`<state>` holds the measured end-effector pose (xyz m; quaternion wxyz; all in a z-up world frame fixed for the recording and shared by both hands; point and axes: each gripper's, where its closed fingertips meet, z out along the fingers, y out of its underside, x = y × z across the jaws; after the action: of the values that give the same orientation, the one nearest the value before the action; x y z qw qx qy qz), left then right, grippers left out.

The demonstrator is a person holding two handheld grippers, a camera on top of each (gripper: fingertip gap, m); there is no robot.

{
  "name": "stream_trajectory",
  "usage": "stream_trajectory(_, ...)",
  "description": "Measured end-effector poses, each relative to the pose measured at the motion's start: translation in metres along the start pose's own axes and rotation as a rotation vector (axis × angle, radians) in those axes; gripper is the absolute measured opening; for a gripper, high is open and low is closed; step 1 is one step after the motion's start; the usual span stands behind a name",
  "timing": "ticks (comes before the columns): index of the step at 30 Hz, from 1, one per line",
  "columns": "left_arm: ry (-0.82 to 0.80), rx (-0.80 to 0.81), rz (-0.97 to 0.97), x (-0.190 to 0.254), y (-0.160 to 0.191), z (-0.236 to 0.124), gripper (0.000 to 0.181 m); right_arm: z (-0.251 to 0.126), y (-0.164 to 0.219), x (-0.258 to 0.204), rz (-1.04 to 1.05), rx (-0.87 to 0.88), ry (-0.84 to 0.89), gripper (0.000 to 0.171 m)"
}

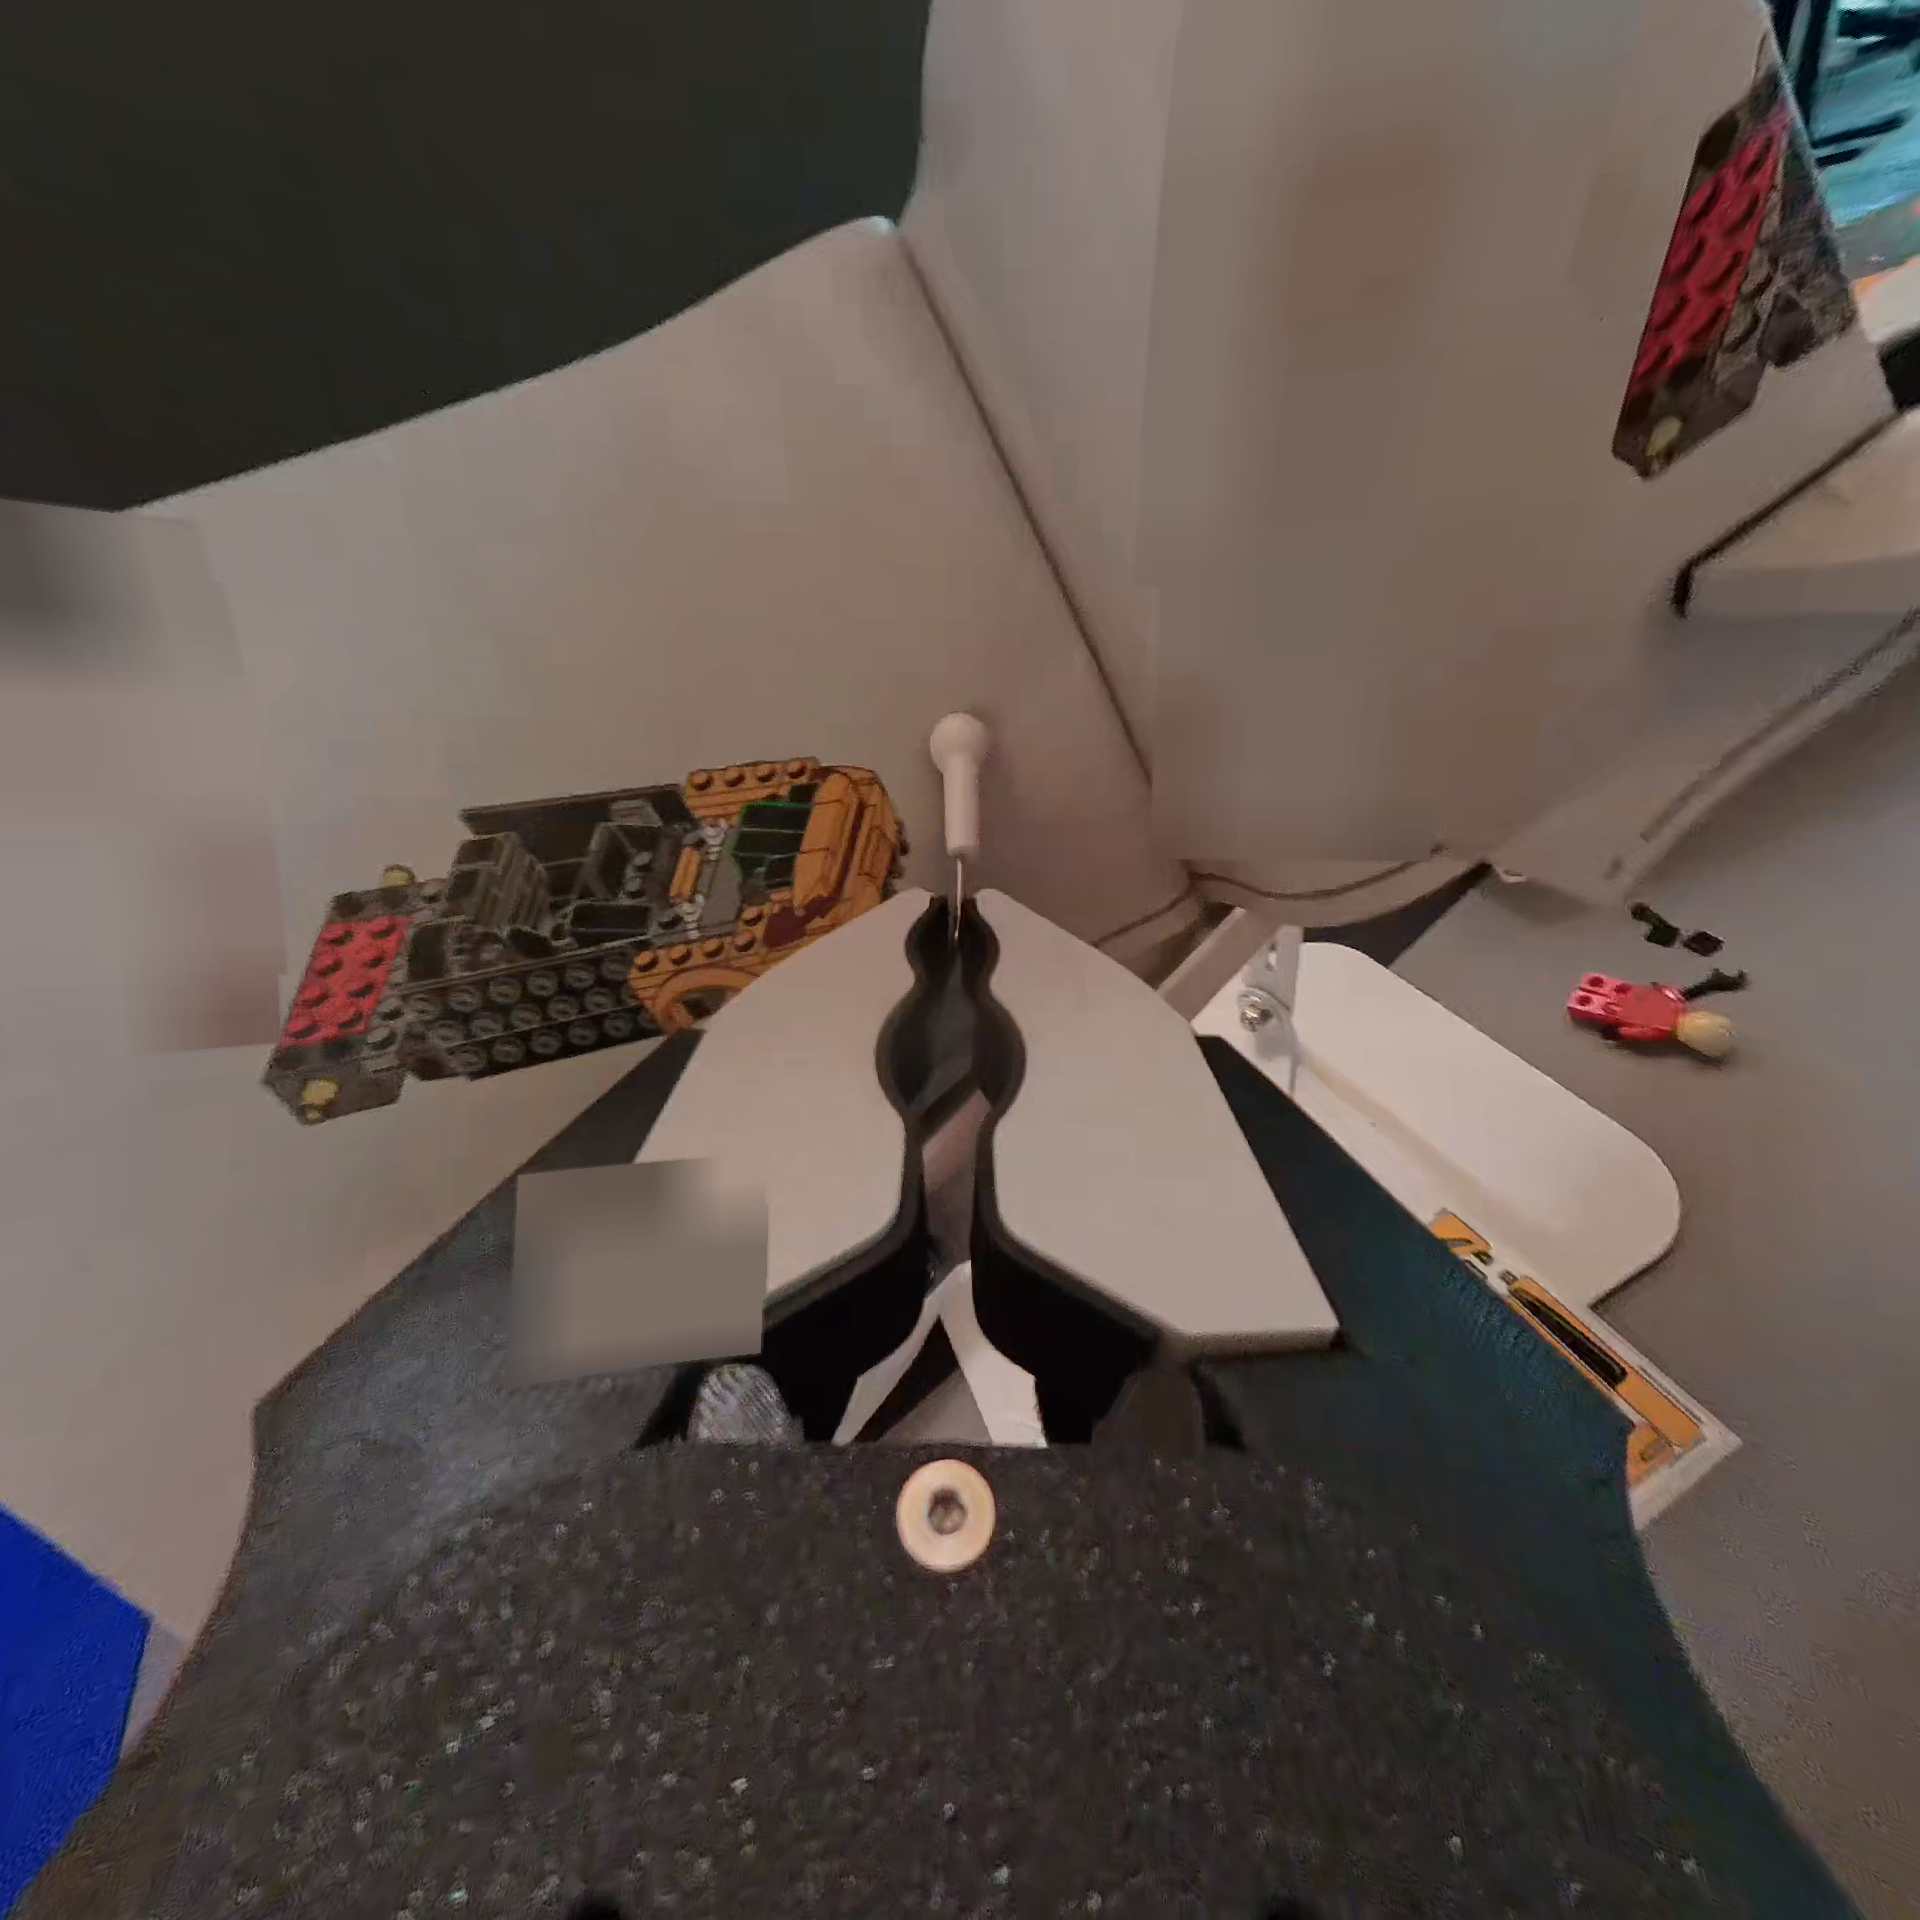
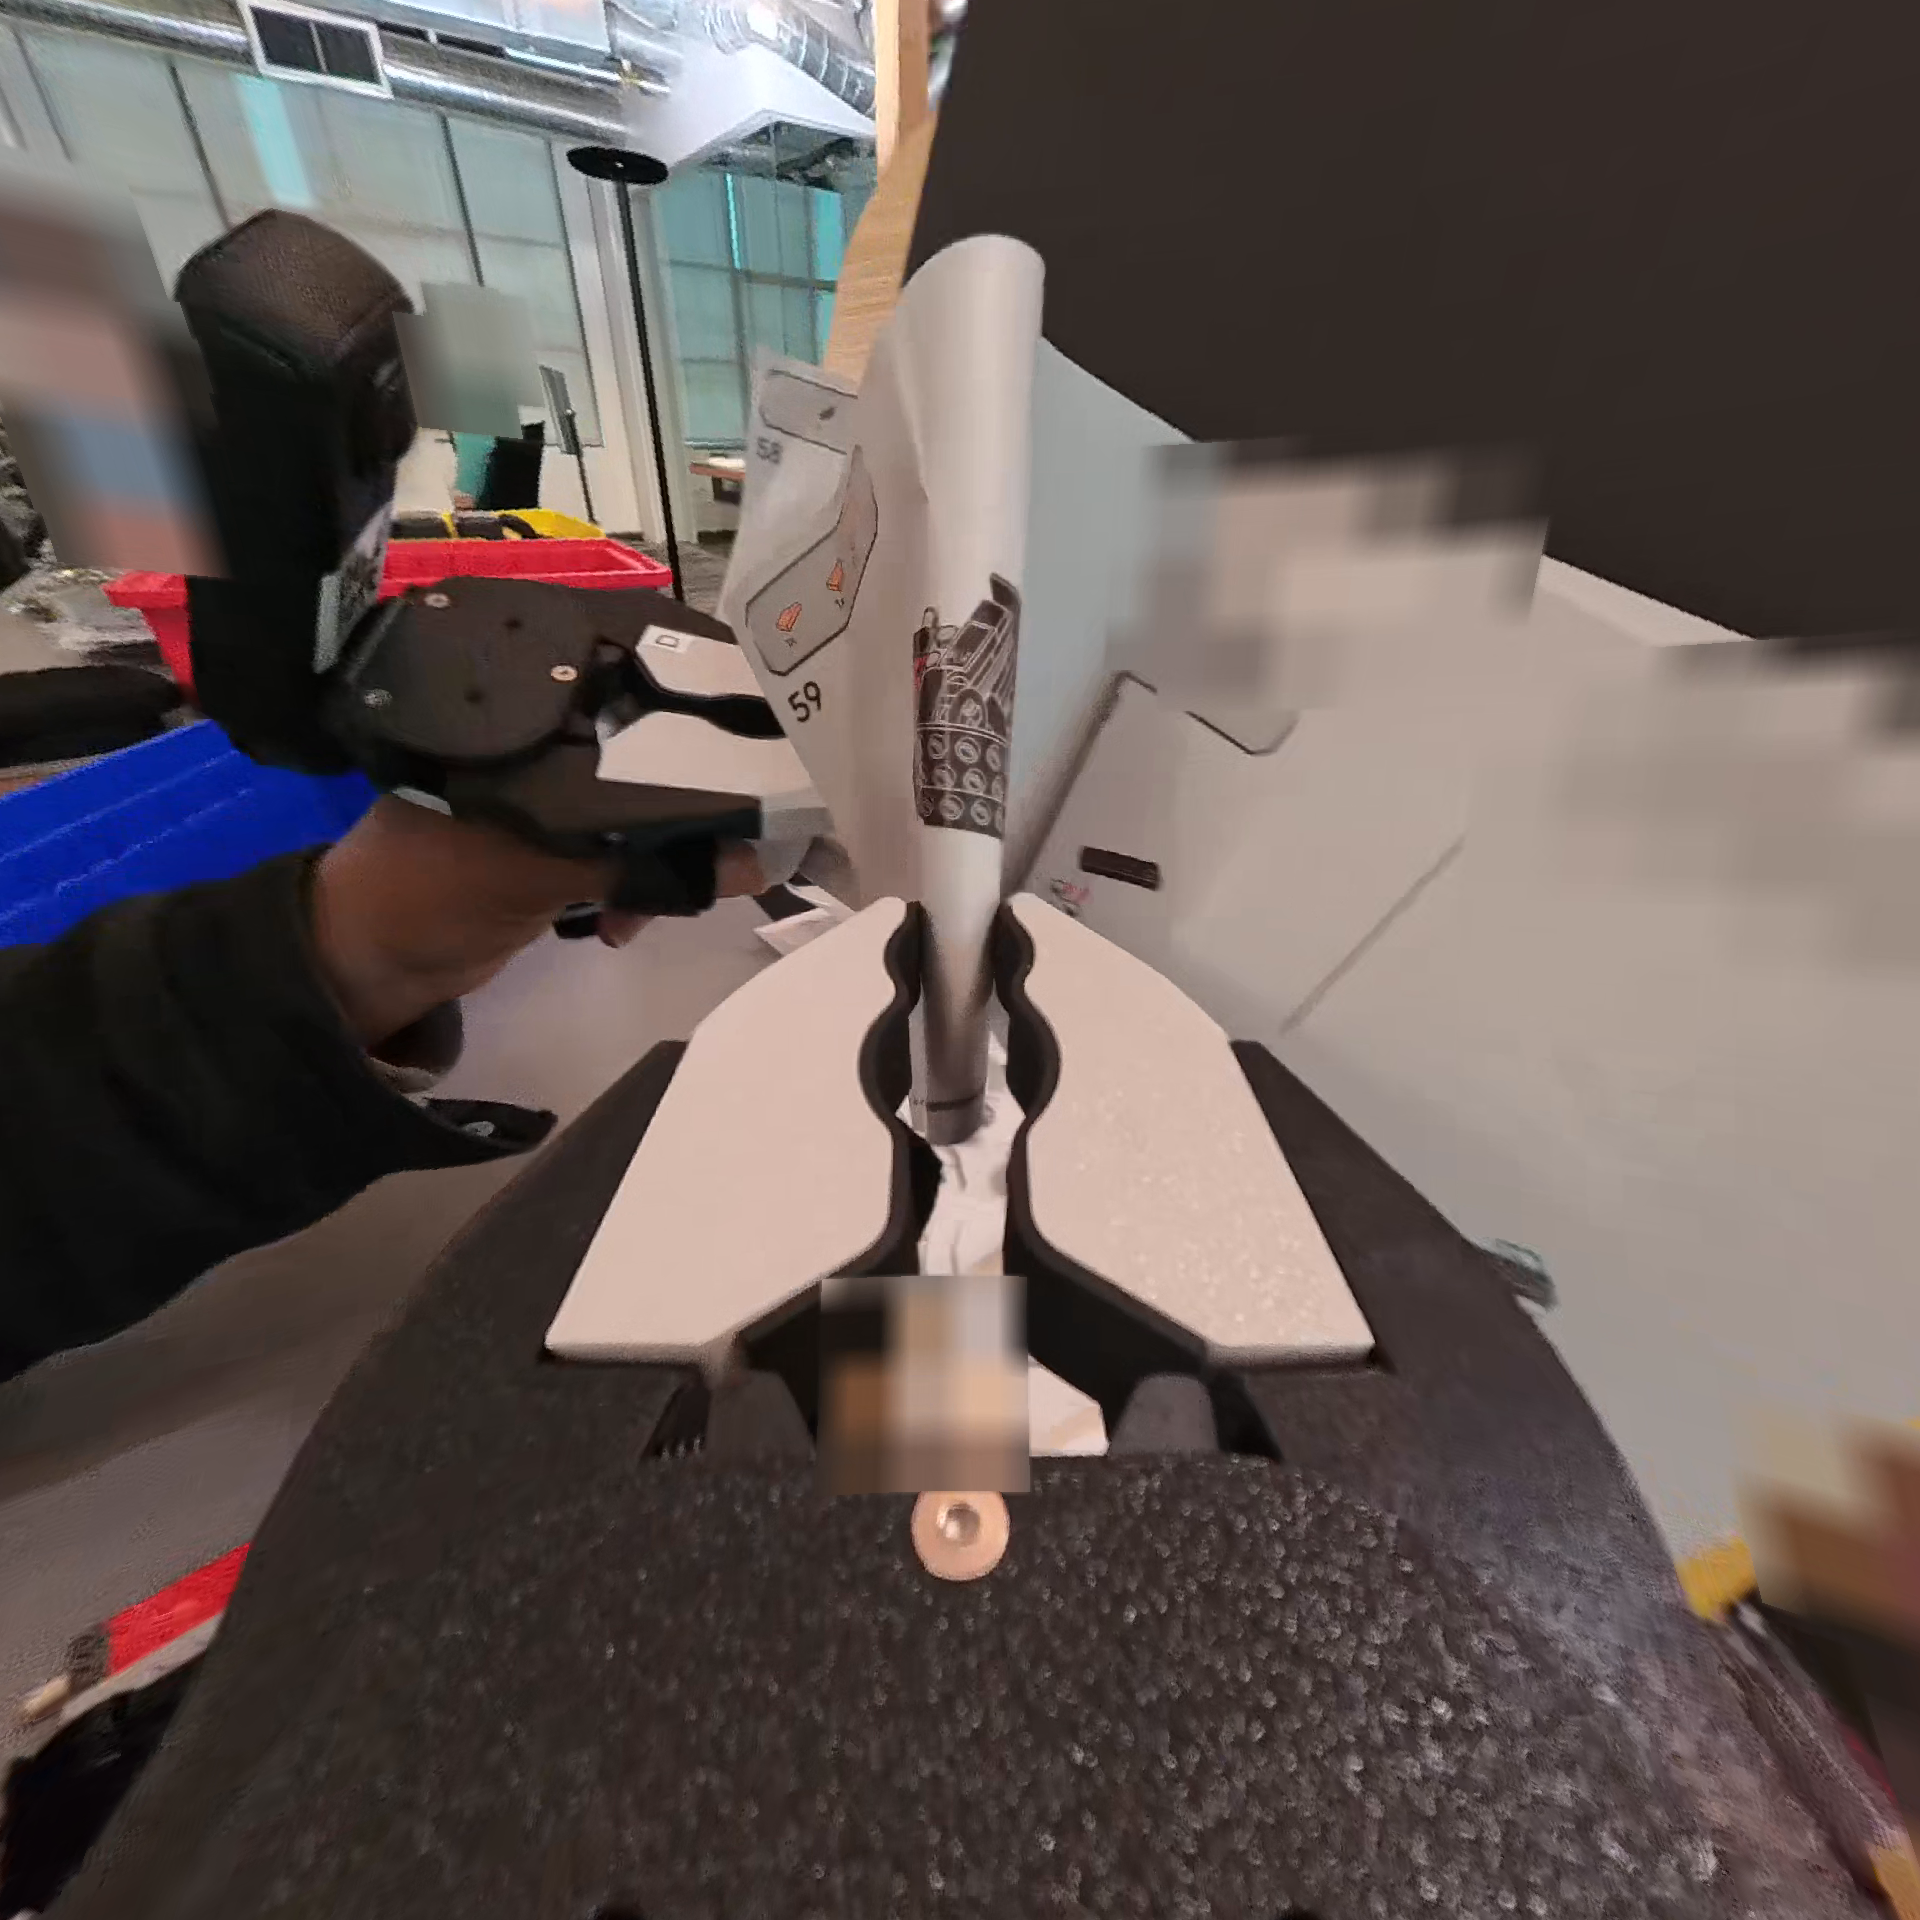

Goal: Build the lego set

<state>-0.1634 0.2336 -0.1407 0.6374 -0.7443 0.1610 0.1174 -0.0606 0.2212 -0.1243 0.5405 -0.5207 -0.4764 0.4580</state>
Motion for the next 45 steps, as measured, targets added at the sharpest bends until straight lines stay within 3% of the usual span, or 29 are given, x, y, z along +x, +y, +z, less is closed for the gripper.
stream_trajectory(3,-0.049,0.044,-0.087,-0.018,-0.003,-0.010,0.000,0.016,0.000,-0.018,-0.030,-0.044,-0.041,0.018)
stream_trajectory(10,0.076,0.263,-0.657,-0.051,0.014,-0.035,0.003,0.064,0.020,-0.052,-0.150,-0.268,-0.149,0.044)
stream_trajectory(13,0.142,0.336,-0.798,-0.054,0.020,-0.041,0.002,0.073,0.027,-0.057,-0.190,-0.319,-0.182,0.048)
stream_trajectory(18,0.212,0.409,-0.910,-0.054,0.023,-0.045,0.002,0.050,-0.002,-0.050,-0.016,-0.155,-0.272,0.048)
stream_trajectory(26,0.222,0.420,-0.927,-0.054,0.023,-0.045,0.002,-0.009,-0.052,-0.040,0.168,0.024,-0.510,0.048)
stream_trajectory(29,0.221,0.421,-0.928,-0.054,0.024,-0.045,0.002,0.010,-0.036,0.018,0.017,-0.087,-0.092,0.030)
stream_trajectory(33,0.207,0.435,-0.941,-0.054,0.024,-0.045,0.002,0.029,0.008,0.035,-0.316,-0.379,0.161,0.027)
stream_trajectory(36,0.194,0.454,-0.971,-0.055,0.027,-0.046,0.002,0.040,0.014,0.045,-0.560,-0.486,0.359,0.029)
stream_trajectory(41,0.209,0.521,-1.065,-0.056,0.034,-0.050,0.002,0.057,0.007,0.040,-0.701,-0.523,0.530,0.034)
stream_trajectory(45,0.289,0.610,-1.217,-0.055,0.041,-0.054,0.001,0.077,0.002,0.021,-0.907,-0.486,0.539,0.035)
